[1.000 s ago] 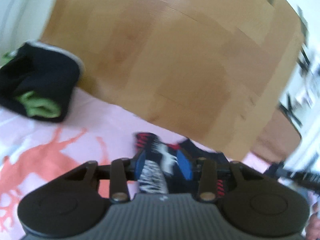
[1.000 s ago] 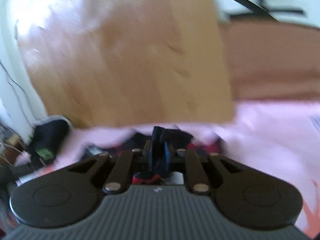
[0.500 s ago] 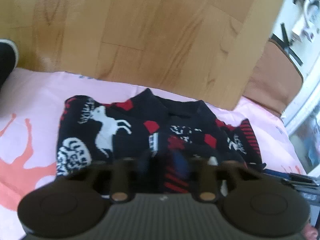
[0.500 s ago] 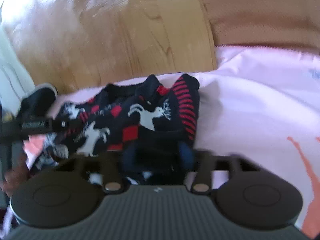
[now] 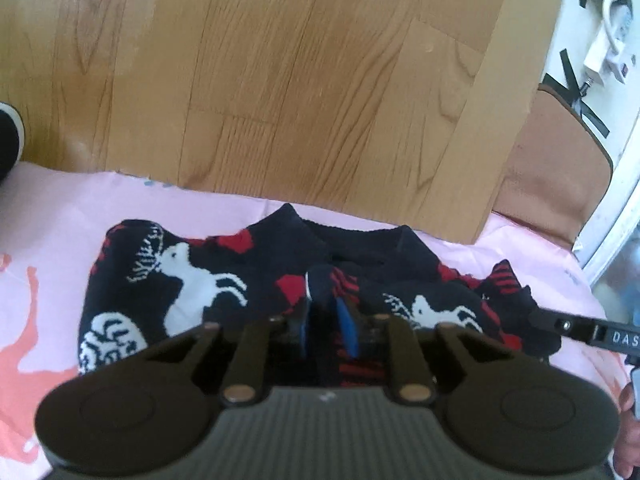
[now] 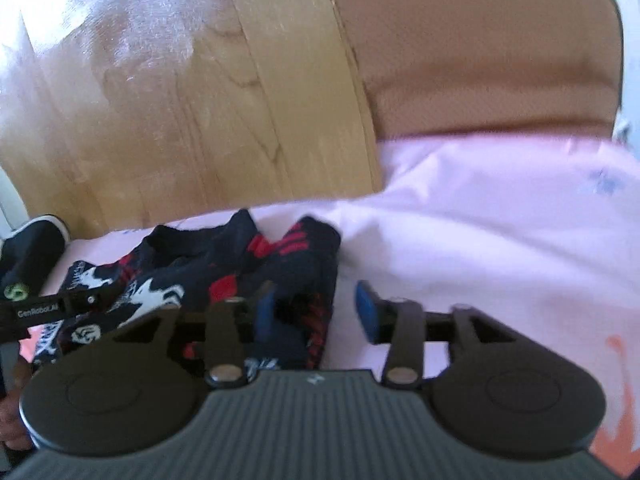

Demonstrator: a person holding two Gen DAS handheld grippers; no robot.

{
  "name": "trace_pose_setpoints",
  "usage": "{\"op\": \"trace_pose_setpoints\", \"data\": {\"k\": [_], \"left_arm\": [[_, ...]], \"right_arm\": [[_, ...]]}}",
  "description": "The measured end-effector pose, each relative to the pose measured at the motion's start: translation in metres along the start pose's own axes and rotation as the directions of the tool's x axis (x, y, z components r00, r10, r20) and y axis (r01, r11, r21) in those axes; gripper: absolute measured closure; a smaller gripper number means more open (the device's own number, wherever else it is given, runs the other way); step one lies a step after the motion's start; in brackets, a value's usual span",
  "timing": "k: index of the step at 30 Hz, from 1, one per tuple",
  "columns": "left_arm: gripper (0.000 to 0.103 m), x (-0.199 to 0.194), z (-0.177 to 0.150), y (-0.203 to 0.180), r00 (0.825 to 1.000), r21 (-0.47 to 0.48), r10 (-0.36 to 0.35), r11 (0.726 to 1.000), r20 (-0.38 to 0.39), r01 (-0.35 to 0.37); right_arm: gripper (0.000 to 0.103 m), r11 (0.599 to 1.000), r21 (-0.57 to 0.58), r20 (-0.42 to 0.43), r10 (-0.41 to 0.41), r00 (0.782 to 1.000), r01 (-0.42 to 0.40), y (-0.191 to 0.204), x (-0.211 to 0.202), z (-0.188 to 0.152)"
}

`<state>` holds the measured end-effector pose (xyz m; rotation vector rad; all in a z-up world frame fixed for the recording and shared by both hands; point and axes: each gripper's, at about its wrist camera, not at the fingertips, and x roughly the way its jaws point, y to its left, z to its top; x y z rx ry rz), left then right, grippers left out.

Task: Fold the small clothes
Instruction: 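Grasp the sweater hem with the left gripper and fold it toward the collar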

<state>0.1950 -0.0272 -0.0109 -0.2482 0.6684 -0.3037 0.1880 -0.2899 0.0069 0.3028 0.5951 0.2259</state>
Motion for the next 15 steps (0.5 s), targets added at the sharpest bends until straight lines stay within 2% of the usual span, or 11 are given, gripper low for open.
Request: {"op": "trace_pose_setpoints", "data": {"k": [1, 2, 3, 4, 6, 8, 9, 11, 12, 13, 15], "left_arm": [[0.085, -0.001, 0.0, 0.0, 1.0, 0.003, 0.002, 1.0, 0.0, -0.002], [0.085, -0.001, 0.001, -0.001, 1.0, 0.005, 0.005, 1.0, -0.002, -0.005], [0.085, -0.001, 0.001, -0.003, 1.0, 0.007, 0.008, 1.0, -0.004, -0.008], [0.087, -0.003, 0.002, -0.006, 1.0, 0.015, 0.009, 1.0, -0.007, -0.009], [0.088, -0.007, 0.005, -0.017, 1.0, 0.029, -0.001, 1.0, -0.001, 0.001], [0.088, -0.013, 0.006, -0.027, 0.999, 0.043, -0.053, 0.998, 0.004, 0.053], [0.088, -0.015, 0.006, -0.032, 0.999, 0.06, -0.053, 0.997, 0.01, 0.052], [0.084, -0.002, 0.0, -0.038, 1.0, 0.116, 0.012, 0.993, 0.004, -0.013], [0.081, 0.01, -0.004, -0.035, 0.999, 0.111, 0.036, 0.993, -0.025, -0.033], [0.081, 0.011, -0.006, -0.031, 1.0, 0.099, 0.016, 0.995, 0.002, -0.016], [0.08, 0.007, 0.0, -0.026, 1.0, 0.068, 0.01, 0.998, -0.028, -0.008]], "right_arm": [[0.053, 1.0, -0.004, -0.023, 0.012, 1.0, -0.012, 0.001, 0.004, -0.004], [0.06, 0.999, -0.036, -0.05, 0.01, 0.999, -0.012, 0.007, 0.008, -0.009], [0.079, 0.995, -0.094, -0.044, 0.006, 0.999, -0.01, 0.015, 0.008, -0.014], [0.083, 0.988, -0.152, -0.017, 0.005, 1.0, -0.007, 0.021, 0.004, -0.016], [0.084, 0.981, -0.192, 0.037, -0.032, 0.999, 0.039, 0.024, -0.003, -0.014], [0.084, 0.984, -0.157, 0.088, -0.072, 0.994, 0.086, 0.01, -0.012, -0.007], [0.084, 0.988, -0.132, 0.075, -0.072, 0.995, 0.082, 0.002, -0.011, -0.007], [0.083, 0.992, -0.103, 0.014, -0.078, 0.997, 0.079, -0.007, 0.001, -0.012], [0.082, 0.99, -0.108, 0.035, -0.082, 0.996, 0.085, -0.007, 0.004, -0.017], [0.081, 0.988, -0.126, 0.034, -0.091, 0.995, 0.094, -0.005, 0.004, -0.016], [0.07, 0.987, -0.116, 0.029, -0.11, 0.993, 0.113, -0.005, -0.004, -0.01]]}}
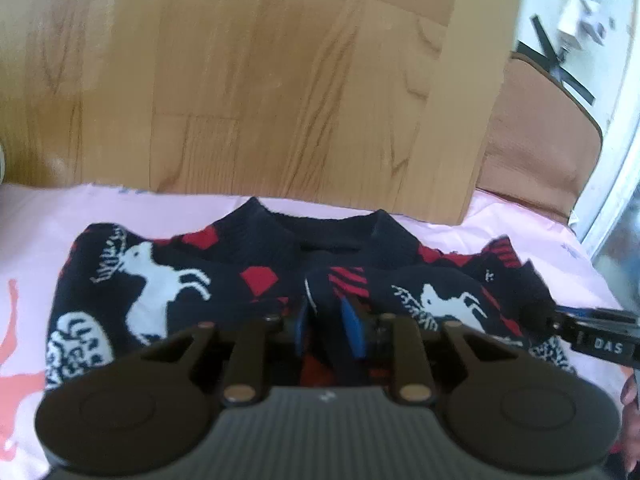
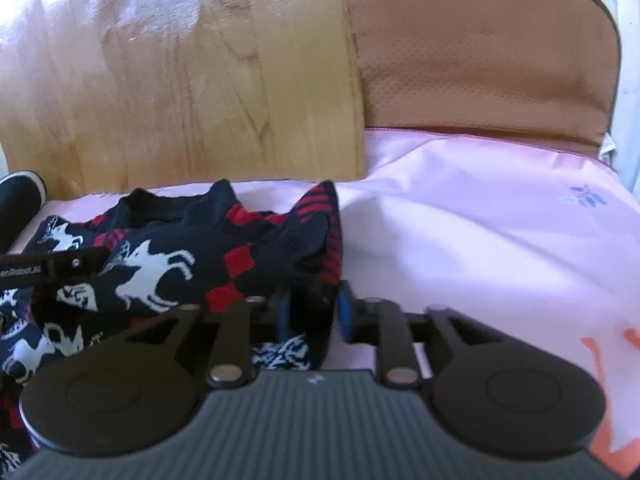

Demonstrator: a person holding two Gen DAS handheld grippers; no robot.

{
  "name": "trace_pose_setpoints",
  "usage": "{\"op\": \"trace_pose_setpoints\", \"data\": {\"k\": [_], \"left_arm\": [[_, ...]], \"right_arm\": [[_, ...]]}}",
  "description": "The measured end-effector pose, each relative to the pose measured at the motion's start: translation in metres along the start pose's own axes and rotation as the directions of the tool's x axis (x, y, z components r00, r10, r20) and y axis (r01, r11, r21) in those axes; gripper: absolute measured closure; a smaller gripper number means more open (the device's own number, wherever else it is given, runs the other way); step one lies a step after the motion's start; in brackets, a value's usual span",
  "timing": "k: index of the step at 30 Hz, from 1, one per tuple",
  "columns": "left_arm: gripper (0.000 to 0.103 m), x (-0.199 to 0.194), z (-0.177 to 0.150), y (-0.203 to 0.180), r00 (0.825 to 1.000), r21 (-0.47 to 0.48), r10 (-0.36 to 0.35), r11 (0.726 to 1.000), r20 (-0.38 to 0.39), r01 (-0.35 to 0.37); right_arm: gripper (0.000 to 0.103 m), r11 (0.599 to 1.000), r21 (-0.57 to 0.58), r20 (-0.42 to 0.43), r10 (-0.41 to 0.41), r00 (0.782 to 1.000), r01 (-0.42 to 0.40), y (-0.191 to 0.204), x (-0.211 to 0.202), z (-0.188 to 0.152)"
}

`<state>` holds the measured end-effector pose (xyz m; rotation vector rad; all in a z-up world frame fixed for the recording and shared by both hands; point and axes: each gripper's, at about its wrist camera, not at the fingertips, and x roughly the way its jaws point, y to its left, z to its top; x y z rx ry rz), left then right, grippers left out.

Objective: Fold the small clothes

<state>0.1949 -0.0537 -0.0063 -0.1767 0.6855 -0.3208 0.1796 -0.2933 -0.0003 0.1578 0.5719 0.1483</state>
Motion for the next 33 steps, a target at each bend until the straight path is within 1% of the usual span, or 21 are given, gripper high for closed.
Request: {"op": "trace_pose_setpoints", "data": {"k": [2, 4, 6, 7, 9, 12, 13, 14, 15, 16, 17, 18, 19, 21, 22, 24, 26, 28, 30, 33], "left_arm": [[0.079, -0.015, 0.004, 0.004, 1.0, -0.021, 0.013, 1.0, -0.001, -0.013], [0.079, -0.041, 0.002, 0.007, 0.999, -0.01, 0.034, 0.999, 0.039, -0.034], [0.078, -0.069, -0.011, 0.012, 0.995, 0.023, 0.059, 0.998, 0.081, -0.061], [0.077, -0.085, -0.022, 0.018, 0.993, 0.033, 0.079, 0.996, 0.087, -0.082], [0.077, -0.106, -0.041, 0.029, 0.992, 0.038, 0.108, 0.993, 0.061, -0.111], [0.075, -0.132, -0.075, 0.05, 0.98, 0.047, 0.198, 0.979, 0.005, -0.198], [0.067, -0.138, -0.086, 0.057, 0.973, 0.052, 0.229, 0.972, -0.018, -0.228], [0.056, -0.148, -0.094, 0.062, 0.975, 0.062, 0.223, 0.973, 0.01, -0.224], [0.054, -0.155, -0.098, 0.066, 0.972, 0.059, 0.235, 0.97, 0.016, -0.236], [0.055, -0.161, -0.101, 0.071, 0.961, 0.044, 0.276, 0.96, 0.004, -0.276], [0.055, -0.169, -0.102, 0.076, 0.964, 0.024, 0.267, 0.963, 0.007, -0.267], [0.055, -0.179, -0.105, 0.08, 0.968, -0.004, 0.251, 0.968, 0.009, -0.251], [0.059, -0.19, -0.108, 0.083, 0.969, -0.029, 0.247, 0.969, 0.014, -0.246], [0.06, -0.211, -0.121, 0.087, 0.967, -0.042, 0.252, 0.967, 0.026, -0.251], [0.06, -0.222, -0.129, 0.089, 0.974, -0.048, 0.224, 0.974, 0.027, -0.223], [0.06, -0.24, -0.142, 0.095, 0.99, -0.07, 0.138, 0.988, 0.017, -0.136], [0.06, -0.259, -0.155, 0.097, 0.999, -0.096, 0.043, 0.994, 0.009, -0.042], [0.06, -0.273, -0.165, 0.097, 1.0, -0.127, -0.023, 0.992, -0.005, 0.022], [0.06, -0.286, -0.176, 0.098, 0.997, -0.171, -0.076, 0.983, -0.023, 0.071], [0.06, -0.298, -0.193, 0.097, 0.989, -0.222, -0.134, 0.968, -0.063, 0.117]], "right_arm": [[0.069, 0.999, 0.033, 0.039, -0.024, 0.999, 0.023, -0.006, -0.022, 0.003], [0.069, 0.999, 0.034, 0.082, 0.022, 0.996, -0.025, -0.008, -0.046, 0.002], [0.069, 0.998, -0.004, 0.103, 0.068, 0.992, -0.068, 0.0, -0.069, -0.007], [0.069, 0.996, -0.027, 0.102, 0.092, 0.991, -0.09, 0.006, -0.079, -0.015], [0.069, 0.989, -0.049, 0.075, 0.143, 0.987, -0.14, 0.015, -0.085, -0.031], [0.069, 0.984, -0.02, 0.018, 0.179, 0.984, -0.179, 0.022, -0.091, -0.057], [0.071, 0.984, -0.018, -0.003, 0.177, 0.984, -0.177, 0.023, -0.091, -0.065], [0.072, 0.988, -0.021, -0.023, 0.151, 0.988, -0.151, 0.022, -0.09, -0.072], [0.073, 0.991, -0.028, 0.007, 0.133, 0.991, -0.132, 0.018, -0.093, -0.078], [0.073, 0.995, -0.011, 0.008, 0.101, 0.995, -0.101, 0.014, -0.098, -0.079], [0.069, 0.998, 0.019, -0.006, 0.052, 0.999, -0.052, 0.011, -0.104, -0.079], [0.069, 0.998, 0.05, -0.016, 0.028, 0.999, -0.027, 0.006, -0.11, -0.08], [0.069, 0.996, 0.082, -0.009, 0.044, 0.999, -0.043, 0.0, -0.121, -0.085], [0.069, 0.986, 0.134, 0.016, 0.097, 0.995, -0.098, -0.01, -0.15, -0.097], [0.069, 0.985, 0.135, 0.029, 0.102, 0.994, -0.105, -0.011, -0.162, -0.103], [0.069, 0.986, 0.132, 0.05, 0.095, 0.994, -0.1, -0.01, -0.184, -0.116], [0.069, 0.977, 0.158, 0.061, 0.132, 0.989, -0.14, -0.007, -0.202, -0.131], [0.069, 0.966, 0.185, 0.063, 0.172, 0.983, -0.181, -0.006, -0.215, -0.145], [0.068, 0.96, 0.18, 0.057, 0.206, 0.977, -0.213, -0.002, -0.225, -0.157], [0.067, 0.965, 0.148, 0.035, 0.213, 0.976, -0.216, 0.006, -0.233, -0.172]]}}
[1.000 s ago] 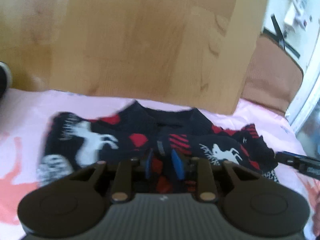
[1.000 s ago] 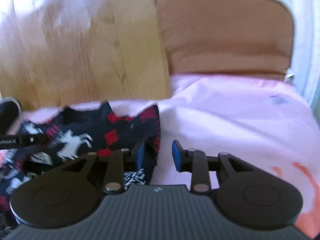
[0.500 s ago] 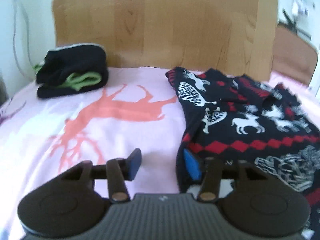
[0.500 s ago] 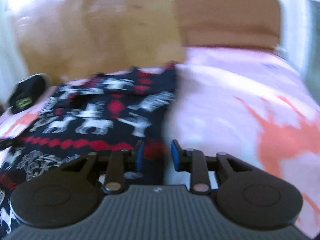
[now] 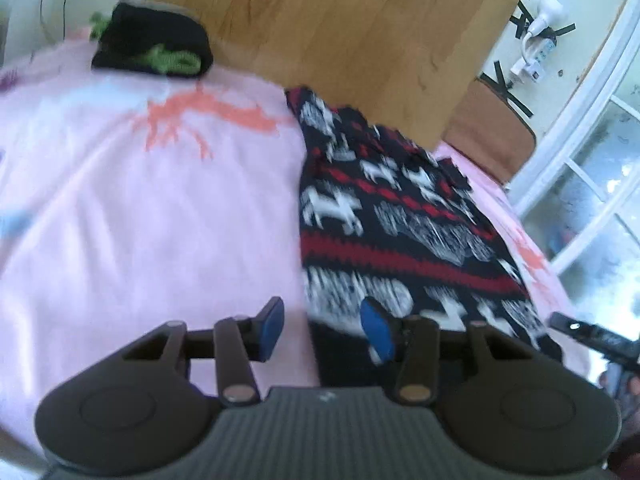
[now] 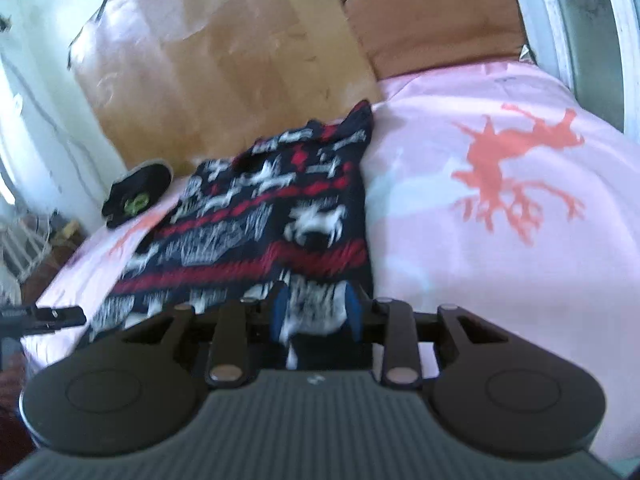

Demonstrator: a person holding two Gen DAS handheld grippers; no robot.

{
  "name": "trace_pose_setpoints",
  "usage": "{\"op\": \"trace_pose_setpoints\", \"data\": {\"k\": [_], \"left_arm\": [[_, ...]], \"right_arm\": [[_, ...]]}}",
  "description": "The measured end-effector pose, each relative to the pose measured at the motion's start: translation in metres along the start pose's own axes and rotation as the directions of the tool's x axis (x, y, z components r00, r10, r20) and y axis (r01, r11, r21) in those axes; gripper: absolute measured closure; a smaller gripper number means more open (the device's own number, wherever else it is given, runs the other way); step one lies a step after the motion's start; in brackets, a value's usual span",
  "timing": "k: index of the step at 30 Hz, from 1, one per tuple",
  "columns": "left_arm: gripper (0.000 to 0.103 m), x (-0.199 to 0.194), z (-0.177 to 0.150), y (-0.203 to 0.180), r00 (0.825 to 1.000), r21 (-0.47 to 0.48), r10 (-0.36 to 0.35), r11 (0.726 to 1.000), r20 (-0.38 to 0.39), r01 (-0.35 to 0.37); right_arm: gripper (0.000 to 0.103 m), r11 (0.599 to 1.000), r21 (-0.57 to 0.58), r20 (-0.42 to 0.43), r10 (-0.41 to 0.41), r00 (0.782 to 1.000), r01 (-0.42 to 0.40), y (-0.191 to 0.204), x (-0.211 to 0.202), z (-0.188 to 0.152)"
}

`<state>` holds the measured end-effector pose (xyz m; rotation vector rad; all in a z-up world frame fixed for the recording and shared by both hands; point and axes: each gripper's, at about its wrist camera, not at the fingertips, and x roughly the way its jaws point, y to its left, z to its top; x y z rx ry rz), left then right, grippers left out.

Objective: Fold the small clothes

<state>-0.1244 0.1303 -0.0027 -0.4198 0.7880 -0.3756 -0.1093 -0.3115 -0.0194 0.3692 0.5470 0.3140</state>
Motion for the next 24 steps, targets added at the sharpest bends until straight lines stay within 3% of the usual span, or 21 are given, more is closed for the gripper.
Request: {"op": "trace_pose_setpoints", "data": {"k": [4, 7, 9, 10, 11, 14, 17, 20, 24], "left_arm": [[0.059, -0.009, -0.023, -0.008, 0.999, 0.013, -0.015, 1.0, -0.032, 0.016], [0.06, -0.01, -0.031, -0.021, 0.998, 0.024, -0.024, 0.999, -0.051, 0.025], [0.074, -0.007, -0.036, -0.029, 0.998, 0.036, -0.017, 0.999, -0.056, 0.019], [0.095, -0.005, -0.038, -0.031, 0.998, 0.044, -0.005, 0.999, -0.065, 0.008], [0.095, -0.004, -0.04, -0.032, 0.997, 0.043, 0.002, 0.999, -0.073, 0.001], [0.095, -0.02, -0.035, -0.023, 0.998, 0.015, 0.03, 0.999, -0.055, -0.029], [0.096, -0.048, -0.026, -0.006, 0.999, -0.029, 0.046, 0.998, -0.018, -0.046], [0.095, -0.047, -0.027, -0.005, 0.997, -0.033, 0.072, 0.997, -0.033, -0.073], [0.095, -0.039, -0.035, -0.017, 0.995, 0.006, 0.092, 0.996, -0.035, -0.091]], "right_arm": [[0.067, 0.999, -0.05, -0.024, -0.024, 0.999, 0.023, 0.004, -0.009, -0.019], [0.067, 1.0, -0.016, -0.027, -0.009, 1.0, 0.009, -0.003, -0.017, -0.029], [0.067, 1.0, 0.018, -0.034, 0.02, 0.999, -0.019, -0.005, -0.021, -0.034], [0.066, 0.999, 0.031, -0.041, 0.035, 0.999, -0.034, -0.005, -0.021, -0.037], [0.067, 0.998, 0.039, -0.042, 0.05, 0.998, -0.048, -0.003, -0.022, -0.041], [0.093, 0.996, 0.039, -0.063, 0.077, 0.995, -0.075, 0.004, -0.026, -0.045], [0.089, 0.991, 0.036, -0.027, 0.132, 0.991, -0.131, 0.0, -0.044, -0.042], [0.089, 0.993, 0.079, -0.004, 0.093, 0.996, -0.093, -0.013, -0.049, -0.038], [0.089, 0.989, 0.13, -0.035, 0.083, 0.996, -0.078, -0.021, -0.038, -0.043]]}}
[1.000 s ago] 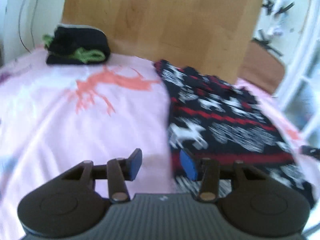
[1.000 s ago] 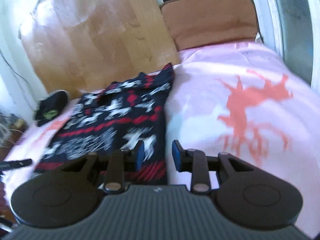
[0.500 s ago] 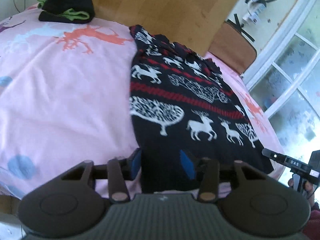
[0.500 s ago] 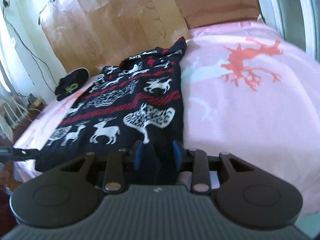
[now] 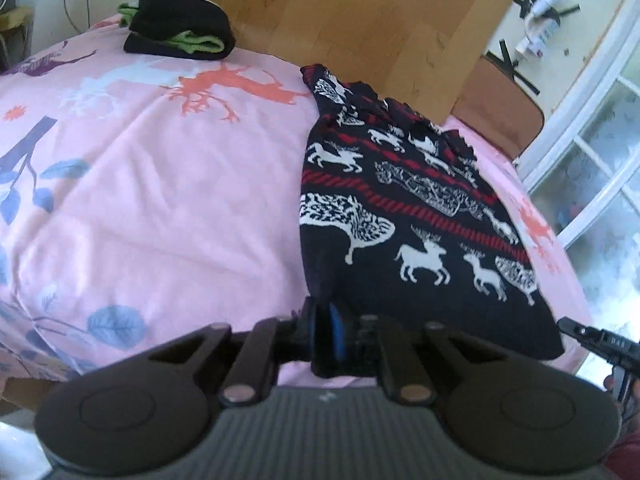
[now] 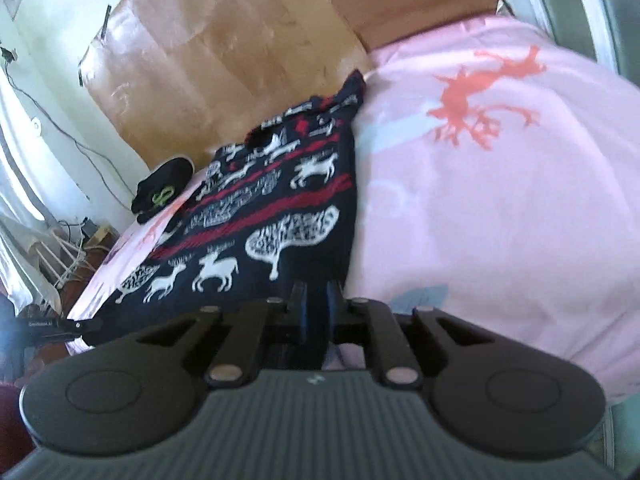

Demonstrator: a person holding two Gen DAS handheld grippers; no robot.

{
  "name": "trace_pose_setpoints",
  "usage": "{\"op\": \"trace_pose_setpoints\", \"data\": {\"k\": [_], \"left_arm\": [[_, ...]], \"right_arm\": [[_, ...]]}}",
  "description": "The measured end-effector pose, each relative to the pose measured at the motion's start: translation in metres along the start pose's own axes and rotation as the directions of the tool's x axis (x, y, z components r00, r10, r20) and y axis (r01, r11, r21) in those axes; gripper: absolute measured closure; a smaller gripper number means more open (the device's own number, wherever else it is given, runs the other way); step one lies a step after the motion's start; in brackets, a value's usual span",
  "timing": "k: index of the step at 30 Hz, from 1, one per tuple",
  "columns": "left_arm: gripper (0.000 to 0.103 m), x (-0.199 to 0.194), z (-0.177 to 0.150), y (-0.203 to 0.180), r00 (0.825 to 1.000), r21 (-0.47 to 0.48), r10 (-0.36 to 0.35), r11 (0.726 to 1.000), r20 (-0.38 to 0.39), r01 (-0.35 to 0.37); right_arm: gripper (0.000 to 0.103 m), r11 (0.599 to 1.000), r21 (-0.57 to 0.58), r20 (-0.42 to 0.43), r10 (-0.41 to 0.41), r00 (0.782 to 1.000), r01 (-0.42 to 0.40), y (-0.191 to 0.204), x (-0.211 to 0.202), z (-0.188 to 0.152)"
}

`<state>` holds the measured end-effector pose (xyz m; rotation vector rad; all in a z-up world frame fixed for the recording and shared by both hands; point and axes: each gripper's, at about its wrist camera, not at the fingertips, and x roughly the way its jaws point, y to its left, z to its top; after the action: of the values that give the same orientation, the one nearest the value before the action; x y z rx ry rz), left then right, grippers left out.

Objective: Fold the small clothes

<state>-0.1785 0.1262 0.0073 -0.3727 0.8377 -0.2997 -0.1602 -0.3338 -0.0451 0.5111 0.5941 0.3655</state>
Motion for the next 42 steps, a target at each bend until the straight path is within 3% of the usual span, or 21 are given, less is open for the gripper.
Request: {"op": "trace_pose_setpoints", "data": {"k": [4, 6, 8, 10, 13, 17, 20, 24, 26, 28, 29, 30, 32, 35, 39, 42], "left_arm": [[0.095, 0.0, -0.001, 0.006, 1.0, -0.029, -0.011, 1.0, -0.013, 0.011], [0.095, -0.001, -0.001, 0.005, 1.0, -0.034, -0.016, 0.999, -0.011, 0.016], [0.095, -0.004, 0.0, 0.005, 1.0, -0.026, -0.021, 0.999, -0.005, 0.02], [0.095, -0.007, 0.003, 0.005, 0.999, -0.027, -0.032, 0.999, 0.003, 0.032], [0.095, -0.007, 0.012, 0.01, 0.996, -0.066, -0.086, 0.994, 0.004, 0.086], [0.095, -0.008, 0.026, 0.014, 0.992, -0.098, -0.127, 0.987, 0.013, 0.128], [0.095, -0.006, 0.031, 0.013, 0.992, -0.097, -0.125, 0.987, 0.006, 0.125], [0.095, 0.003, 0.031, 0.011, 0.991, -0.095, -0.13, 0.987, -0.032, 0.126], [0.095, 0.007, 0.032, 0.012, 0.99, -0.09, -0.134, 0.987, -0.046, 0.13], [0.095, 0.009, 0.035, 0.012, 0.988, -0.087, -0.144, 0.986, -0.049, 0.139], [0.095, 0.008, 0.036, 0.011, 0.988, -0.087, -0.147, 0.986, -0.044, 0.143], [0.095, 0.007, 0.039, 0.012, 0.988, -0.088, -0.152, 0.985, -0.037, 0.148], [0.095, 0.004, 0.048, 0.014, 0.986, -0.092, -0.167, 0.982, -0.014, 0.165], [0.095, 0.0, 0.068, 0.013, 0.981, -0.101, -0.192, 0.976, 0.026, 0.194], [0.095, 0.011, 0.112, 0.008, 0.975, -0.116, -0.21, 0.969, 0.08, 0.218], [0.094, 0.035, 0.157, -0.005, 0.979, -0.101, -0.181, 0.977, 0.096, 0.19]], "right_arm": [[0.086, 0.994, -0.099, -0.006, -0.054, 0.999, 0.053, 0.015, 0.015, -0.012], [0.097, 0.99, -0.118, -0.005, -0.078, 0.997, 0.077, 0.019, 0.017, -0.011], [0.098, 0.991, -0.104, 0.008, -0.083, 0.997, 0.083, 0.014, 0.011, -0.006], [0.099, 0.985, -0.091, 0.051, -0.145, 0.988, 0.149, 0.004, -0.001, 0.003], [0.099, 0.994, -0.016, 0.045, -0.106, 0.993, 0.107, -0.012, -0.011, 0.014], [0.098, 0.997, -0.052, 0.077, -0.05, 0.996, 0.054, -0.005, -0.013, 0.023], [0.089, 0.998, -0.047, 0.025, -0.036, 0.999, 0.037, -0.009, -0.008, 0.024], [0.065, 0.999, 0.005, -0.057, 0.034, 0.998, -0.034, -0.01, -0.004, 0.01], [0.065, 0.998, 0.009, -0.099, 0.068, 0.993, -0.067, -0.005, 0.003, 0.0], [0.075, 0.995, -0.011, -0.101, 0.097, 0.99, -0.098, 0.003, 0.009, -0.005], [0.094, 0.995, -0.026, -0.121, 0.095, 0.988, -0.099, 0.007, 0.014, -0.004], [0.095, 0.995, -0.035, -0.137, 0.089, 0.986, -0.095, 0.008, 0.018, -0.002], [0.095, 0.991, -0.035, -0.119, 0.123, 0.985, -0.128, 0.007, 0.014, 0.008], [0.095, 0.981, -0.024, -0.017, 0.191, 0.981, -0.191, 0.006, 0.003, 0.037], [0.095, 0.984, -0.041, 0.067, 0.177, 0.982, -0.175, 0.005, 0.016, 0.085], [0.095, 0.987, -0.055, 0.097, 0.153, 0.983, -0.148, 0.002, 0.048, 0.125]]}}
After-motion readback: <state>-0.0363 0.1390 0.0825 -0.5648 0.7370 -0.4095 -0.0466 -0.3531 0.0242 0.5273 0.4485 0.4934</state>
